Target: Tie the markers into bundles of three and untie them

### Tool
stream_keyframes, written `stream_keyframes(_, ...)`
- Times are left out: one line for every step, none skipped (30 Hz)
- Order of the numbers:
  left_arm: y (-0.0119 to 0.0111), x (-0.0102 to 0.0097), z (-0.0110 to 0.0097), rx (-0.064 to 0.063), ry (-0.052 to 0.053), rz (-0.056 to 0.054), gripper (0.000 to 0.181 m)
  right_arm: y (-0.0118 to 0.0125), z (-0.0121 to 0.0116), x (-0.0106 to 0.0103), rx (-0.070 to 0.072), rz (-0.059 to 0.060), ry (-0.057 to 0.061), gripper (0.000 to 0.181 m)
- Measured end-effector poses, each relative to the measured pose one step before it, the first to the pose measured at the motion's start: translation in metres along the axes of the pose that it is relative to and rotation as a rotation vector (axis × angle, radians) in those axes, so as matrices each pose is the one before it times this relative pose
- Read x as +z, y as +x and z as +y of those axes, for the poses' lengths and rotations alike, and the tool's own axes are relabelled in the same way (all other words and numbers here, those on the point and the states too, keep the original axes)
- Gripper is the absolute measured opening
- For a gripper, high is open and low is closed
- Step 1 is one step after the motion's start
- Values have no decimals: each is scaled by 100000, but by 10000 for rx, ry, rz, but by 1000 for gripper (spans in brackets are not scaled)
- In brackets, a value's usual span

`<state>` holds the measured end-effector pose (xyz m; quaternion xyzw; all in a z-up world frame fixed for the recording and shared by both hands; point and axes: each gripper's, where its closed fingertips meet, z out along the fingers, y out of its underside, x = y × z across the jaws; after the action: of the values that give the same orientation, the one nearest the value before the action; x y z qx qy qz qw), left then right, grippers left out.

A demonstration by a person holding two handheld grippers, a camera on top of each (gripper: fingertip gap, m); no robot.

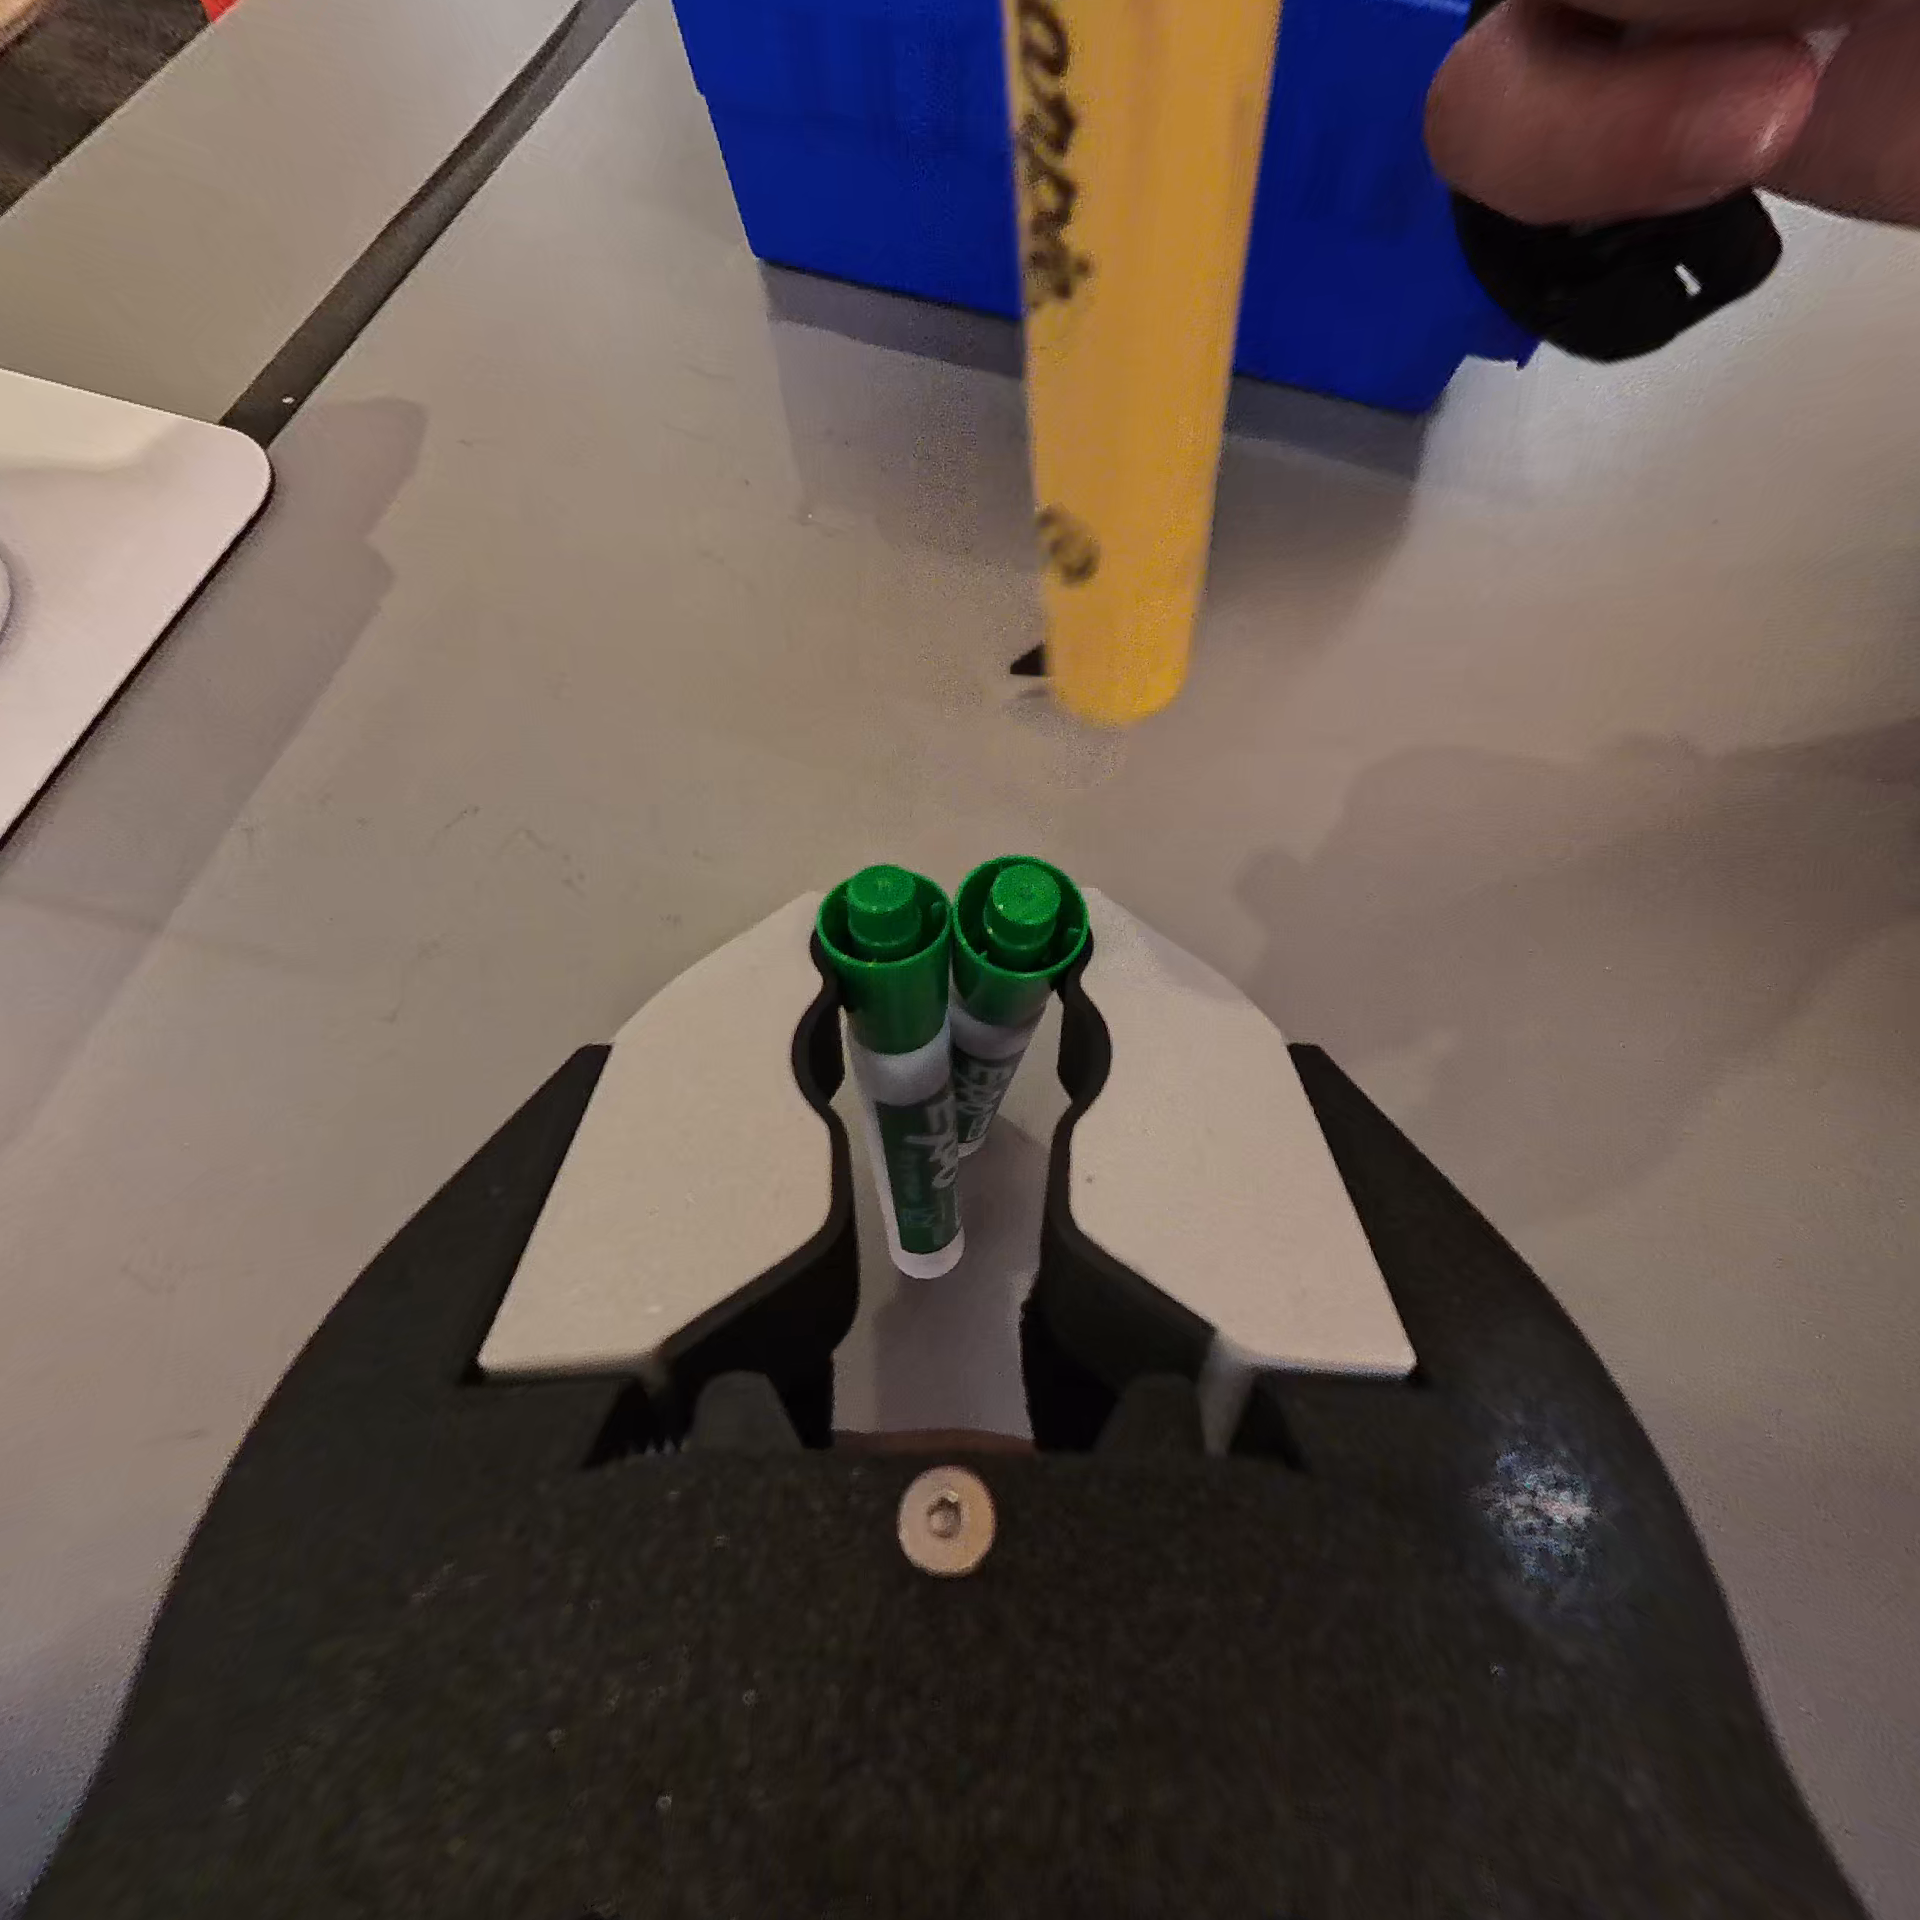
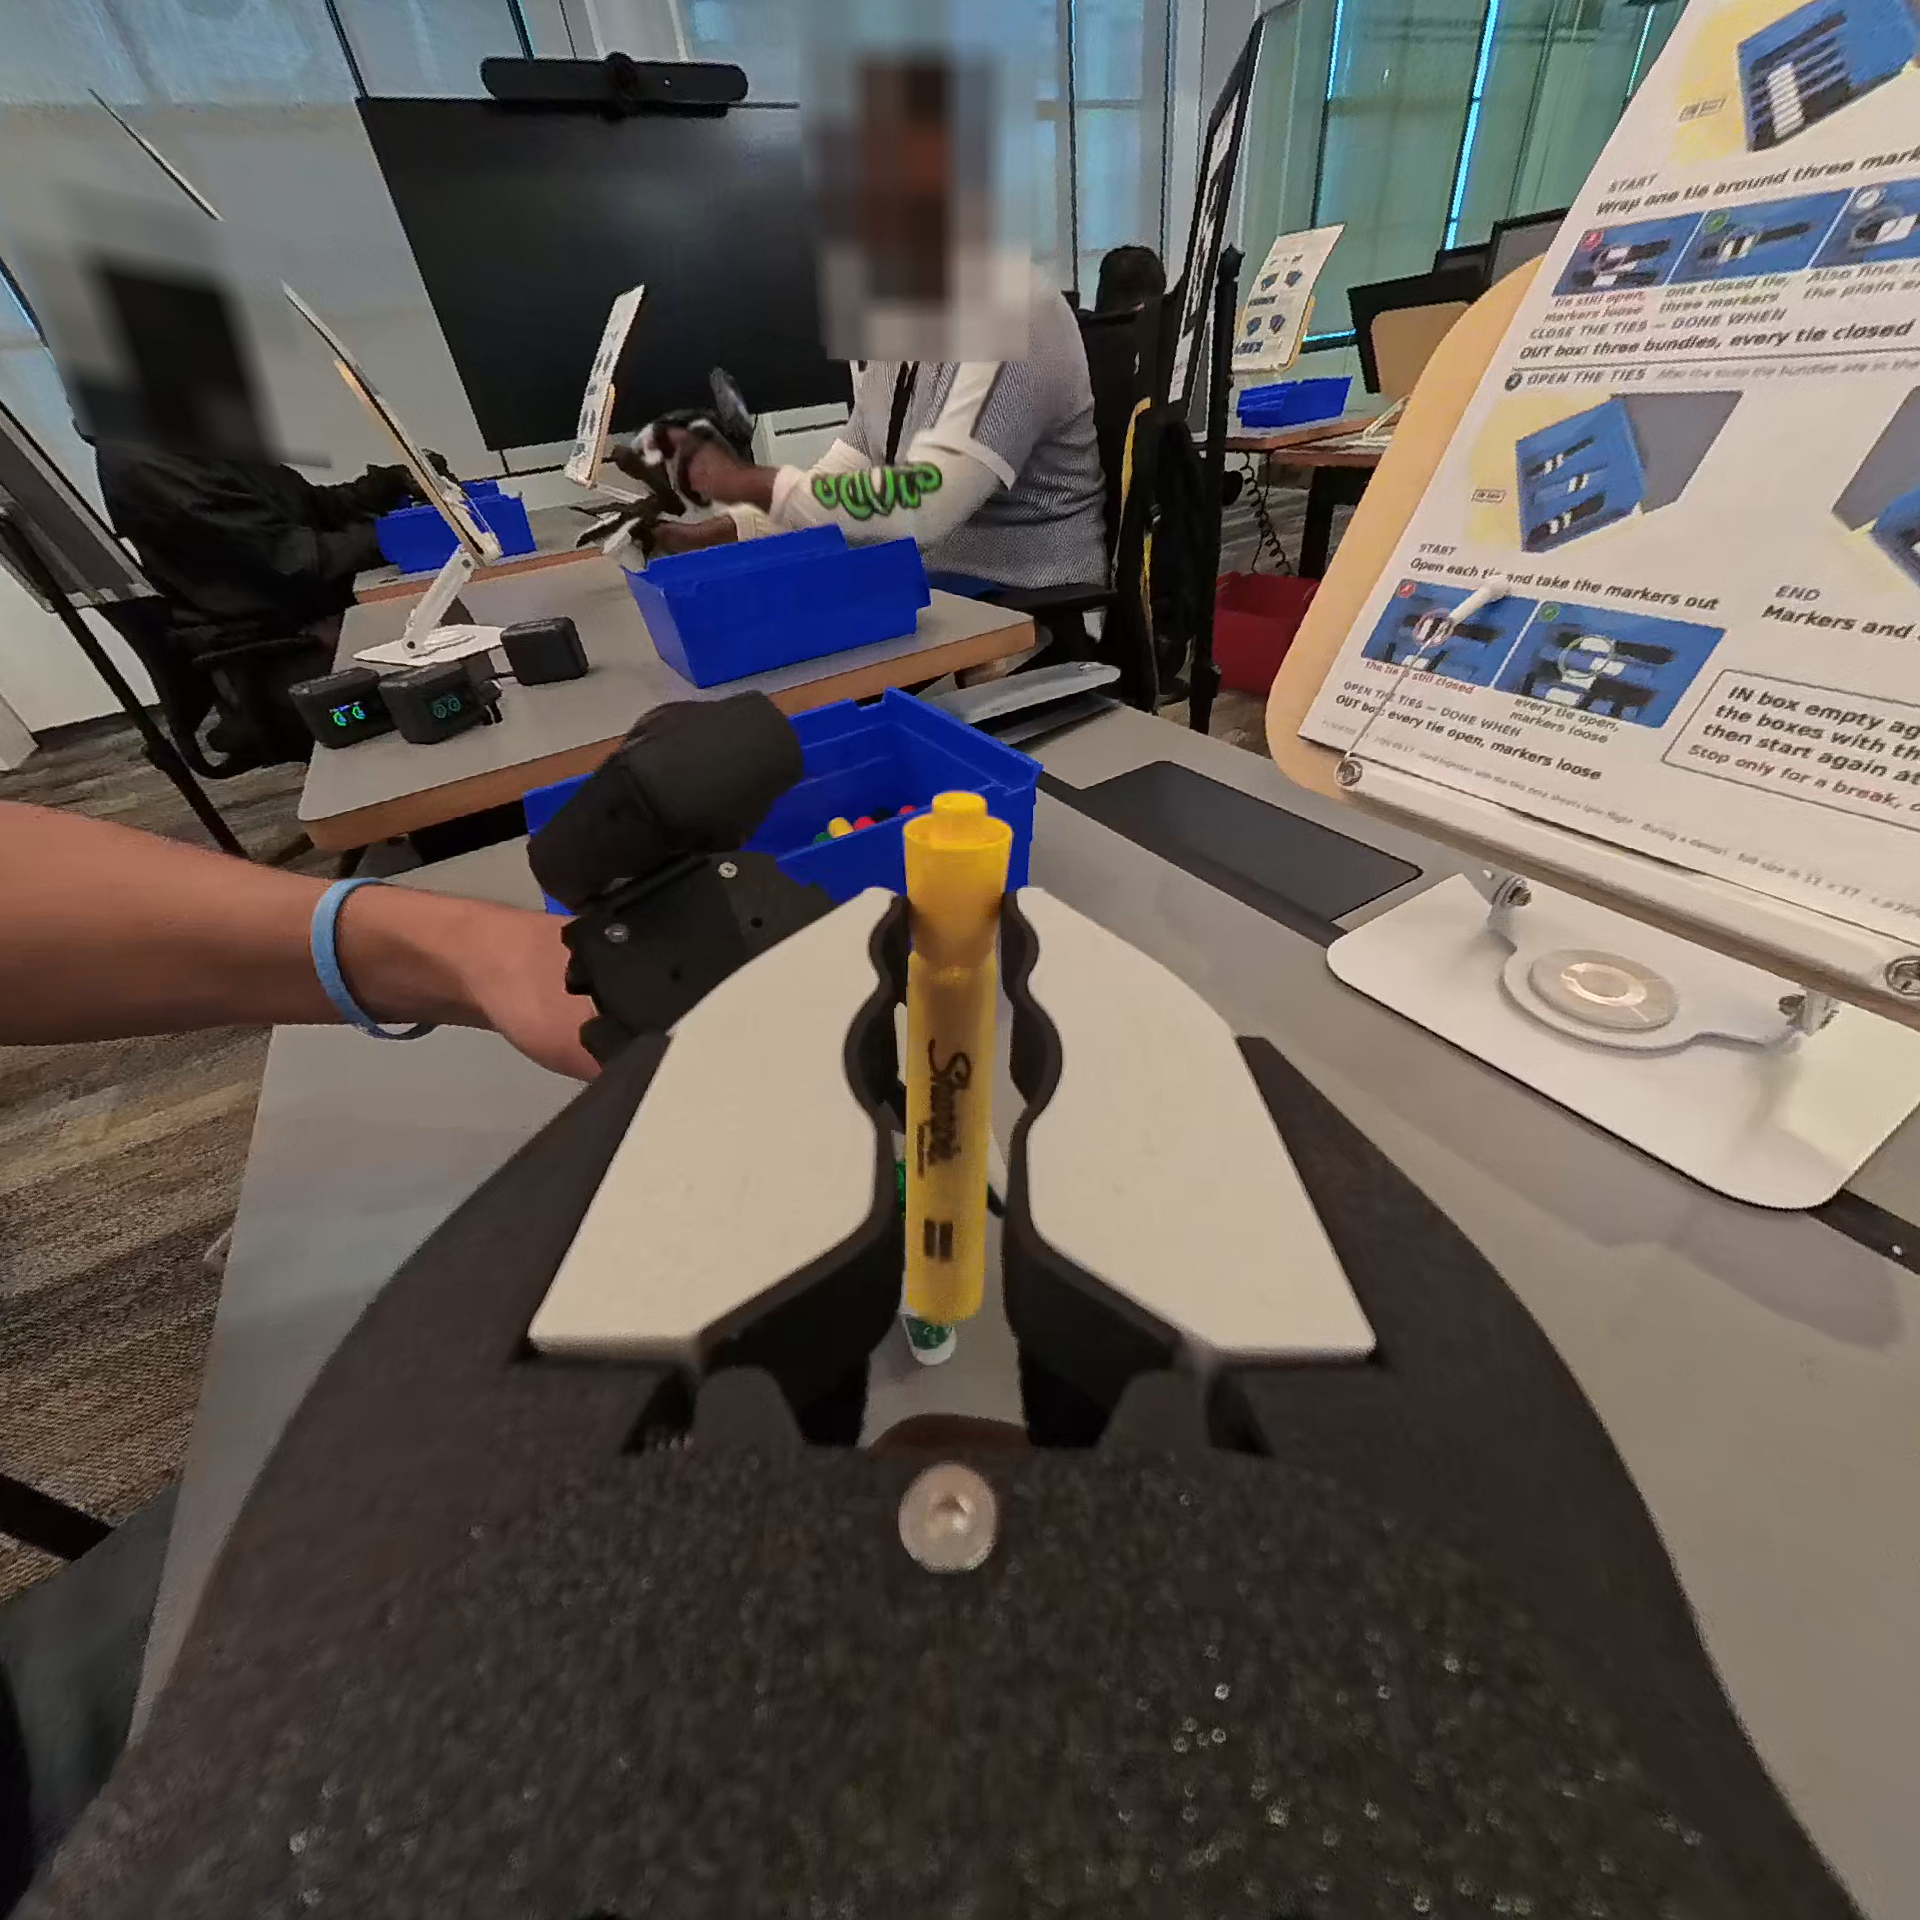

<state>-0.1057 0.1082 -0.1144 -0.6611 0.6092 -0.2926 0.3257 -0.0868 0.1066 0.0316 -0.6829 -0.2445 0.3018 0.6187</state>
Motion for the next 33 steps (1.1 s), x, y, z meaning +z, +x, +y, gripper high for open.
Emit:
stream_keyframes(-89, -136, -72, -25, 121, -43, 38, 8, 205, 159, 77, -77, -88, 16)
stream_keyframes(-45, -154, -188, -43, 184, -23, 38, -132, 354, 222, 133, -146, -109, 16)
stream_keyframes(48, -176, -260, -57, 225, 37, 38, -161, 402, 249, 129, -132, -65, 16)
stream_keyframes(104, -216, -322, -40, 249, 59, 38, -172, 434, 274, 73, -83, -63, 16)
stream_keyframes(169, -234, -392, -9, 292, 72, 38, -108, 541, 286, -7, -31, -135, 16)
stream_keyframes(282, -260, -399, -35, 302, 160, 38, -42, 503, 269, -62, 19, -118, 16)
stream_keyframes(327, -248, -362, -90, 263, 196, 38, -8, 405, 223, -68, 35, -72, 16)
stream_keyframes(245, -258, -321, -116, 248, 146, 38, -89, 336, 199, -12, -50, -32, 16)
stream_keyframes(202, -260, -278, -135, 249, 132, 38, -162, 346, 187, 71, -128, -42, 16)
stream_keyframes(207, -256, -227, -146, 213, 149, 38, -142, 340, 159, 63, -113, -34, 16)
stream_keyframes(84, -259, -186, -124, 184, 79, 38, -193, 348, 154, -7, -141, -14, 16)
stream_keyframes(20, -253, -139, -49, 156, 24, 38, -237, 488, 168, -7, -159, -95, 16)
stream_keyframes(43, -258, -124, 32, 112, 35, 38, -281, 526, 175, 5, -192, -112, 16)
stream_keyframes(91, -250, -113, 47, 98, 64, 37, -316, 509, 159, 7, -209, -88, 16)
stream_keyframes(132, -210, -123, 23, 89, 79, 37, -355, 460, 158, 14, -229, -63, 16)
stream_keyframes(159, -187, -107, 24, 75, 84, 37, -301, 418, 151, 46, -207, -52, 16)
stream_keyframes(171, -139, -89, 37, 64, 70, 37, -240, 384, 159, 80, -188, -59, 16)
stream_keyframes(161, -91, -58, 43, 49, 51, 37, -224, 253, 135, 81, -195, 6, 16)
stream_keyframes(173, -59, 4, 27, 39, 57, 37, -187, 181, 88, 94, -191, 13, 16)
stream_keyframes(173, -30, 50, -8, 32, 64, 37, -144, 39, 19, 108, -200, 49, 17)
stream_keyframes(182, -27, 45, -28, 54, 69, 37, -139, 57, 14, 105, -235, -3, 17)
stream_keyframes(143, -11, 42, -44, 69, 47, 37, -100, 57, 8, 111, -227, -11, 17)
stream_keyframes(122, 1, 31, -62, 83, 38, 37, -97, 133, 19, 95, -275, -21, 17)
stream_keyframes(135, 2, 16, -95, 100, 61, 37, -46, 234, 22, 102, -297, -40, 18)
stream_keyframes(77, 12, 28, -118, 108, 39, 37, 111, 259, -31, 166, -208, -30, 18)
stream_keyframes(-36, 38, 76, -69, 72, -48, 37, 60, 252, -34, 143, -210, 4, 18)
stream_keyframes(-77, 64, 154, 18, 7, -106, 37, -13, 299, -4, 104, -216, -8, 19)
stream_keyframes(-19, 77, 197, 90, -32, -99, 37, 112, 319, 2, 75, -101, -31, 19)
stream_keyframes(-6, 80, 177, 103, -23, -100, 37, 160, 325, 24, 27, -34, -36, 19)
stream_keyframes(-54, 108, 221, 114, -74, -141, 37, 131, 326, 18, 9, -40, -26, 19)
stream_keyframes(-76, 105, 265, 180, -124, -164, 37, 189, 254, -22, 25, -18, 16, 19)
stream_keyframes(-29, 80, 142, 199, -55, -146, 37, 179, 241, -35, 45, -20, 42, 20)
stream_keyframes(-4, 61, 31, 154, 16, -116, 37, 160, 253, -41, 86, -54, 41, 20)
